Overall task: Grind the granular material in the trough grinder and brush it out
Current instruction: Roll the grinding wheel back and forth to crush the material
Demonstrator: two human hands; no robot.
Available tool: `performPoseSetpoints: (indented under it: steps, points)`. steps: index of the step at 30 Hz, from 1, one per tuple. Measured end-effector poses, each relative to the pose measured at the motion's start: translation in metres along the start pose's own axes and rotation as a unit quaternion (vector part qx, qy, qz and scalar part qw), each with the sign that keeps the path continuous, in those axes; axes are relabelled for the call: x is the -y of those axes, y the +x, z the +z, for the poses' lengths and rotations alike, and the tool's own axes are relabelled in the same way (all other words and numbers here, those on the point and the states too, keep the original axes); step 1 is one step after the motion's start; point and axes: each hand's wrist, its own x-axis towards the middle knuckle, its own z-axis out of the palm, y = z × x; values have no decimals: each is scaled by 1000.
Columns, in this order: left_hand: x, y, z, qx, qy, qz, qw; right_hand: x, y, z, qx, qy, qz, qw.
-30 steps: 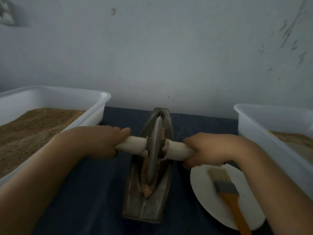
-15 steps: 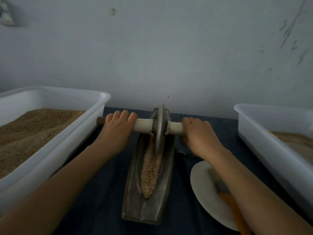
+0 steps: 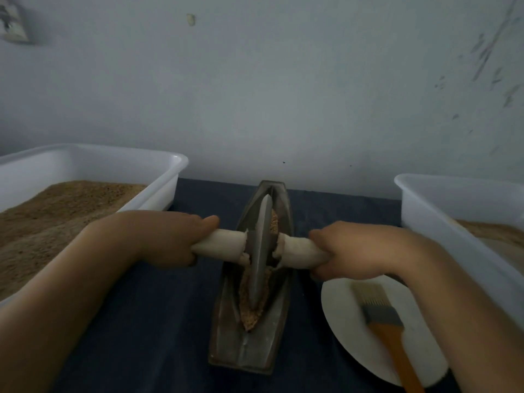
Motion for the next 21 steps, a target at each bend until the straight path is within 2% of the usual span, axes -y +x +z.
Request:
performPoseSetpoints:
  steps: [3,6,9,12,15,18,21]
  points:
    - [0,4,1,-10,4,-1,1000,-1,2,0,3,9,2,1000]
    - [3,17,6,-56,3,-15,998,-8,18,5,-53,0,17,998]
    - [8,38,13,-151,25,-45,987,-17,37,15,-168,-43,28,984]
    - [11,56,24,-267,61,-68,959,-27,56,26,-284,-92,35,954]
    - [9,65,32,-369,73,-62,924,-33,68,34,-345,-107,53,931]
    - [5,66,34,-393,90,-67,913,-35,67,36,-347,-98,55,931]
    - [7,60,30,-343,85,-66,933,-31,56,29,-278,-82,36,956]
